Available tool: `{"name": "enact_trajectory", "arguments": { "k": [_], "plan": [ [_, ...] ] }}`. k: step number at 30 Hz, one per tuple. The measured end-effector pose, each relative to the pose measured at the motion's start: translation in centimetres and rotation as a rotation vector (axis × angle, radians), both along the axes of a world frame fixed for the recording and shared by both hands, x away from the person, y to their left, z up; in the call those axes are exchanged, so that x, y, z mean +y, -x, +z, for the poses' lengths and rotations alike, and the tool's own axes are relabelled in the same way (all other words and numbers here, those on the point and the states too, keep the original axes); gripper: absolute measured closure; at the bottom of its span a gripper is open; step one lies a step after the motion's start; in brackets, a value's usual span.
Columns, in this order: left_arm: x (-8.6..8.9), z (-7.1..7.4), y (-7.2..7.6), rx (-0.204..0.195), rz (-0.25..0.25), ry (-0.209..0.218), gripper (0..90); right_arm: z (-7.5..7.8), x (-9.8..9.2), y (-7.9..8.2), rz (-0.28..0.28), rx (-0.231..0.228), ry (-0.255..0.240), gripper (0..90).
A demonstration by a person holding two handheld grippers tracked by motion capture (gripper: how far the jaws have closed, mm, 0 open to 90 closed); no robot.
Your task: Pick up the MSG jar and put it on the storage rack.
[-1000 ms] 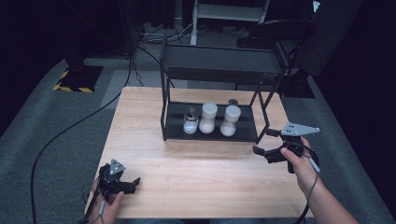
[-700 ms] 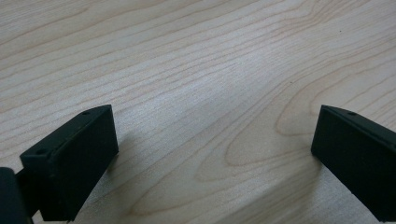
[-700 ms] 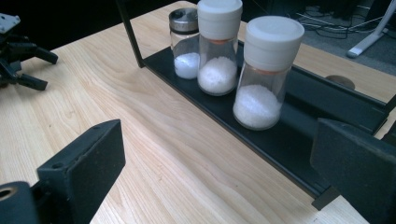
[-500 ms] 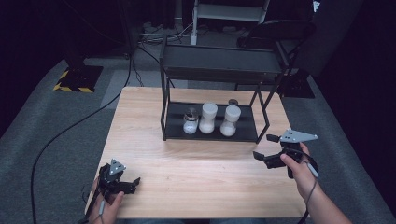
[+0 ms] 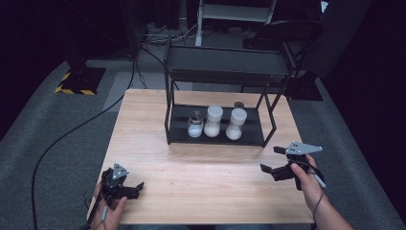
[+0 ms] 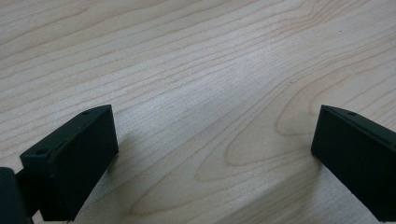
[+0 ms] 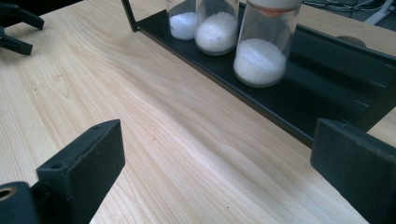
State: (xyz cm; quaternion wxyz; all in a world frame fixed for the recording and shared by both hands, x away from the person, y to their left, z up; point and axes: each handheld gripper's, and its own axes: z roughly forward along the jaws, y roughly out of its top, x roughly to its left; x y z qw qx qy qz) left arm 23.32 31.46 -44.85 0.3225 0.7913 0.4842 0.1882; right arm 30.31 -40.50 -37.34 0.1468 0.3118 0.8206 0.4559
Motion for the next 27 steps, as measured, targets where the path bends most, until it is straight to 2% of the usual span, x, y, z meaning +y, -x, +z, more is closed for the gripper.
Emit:
{"name": "enact_trajectory", "arguments": {
  "k": [27],
  "plan": [
    [0.0, 0.0, 0.0, 0.0, 0.0, 0.0, 0.5, -3.1, -0.8, 1.2, -0.024, 0.058, 0.012, 3.0]
  ]
}}
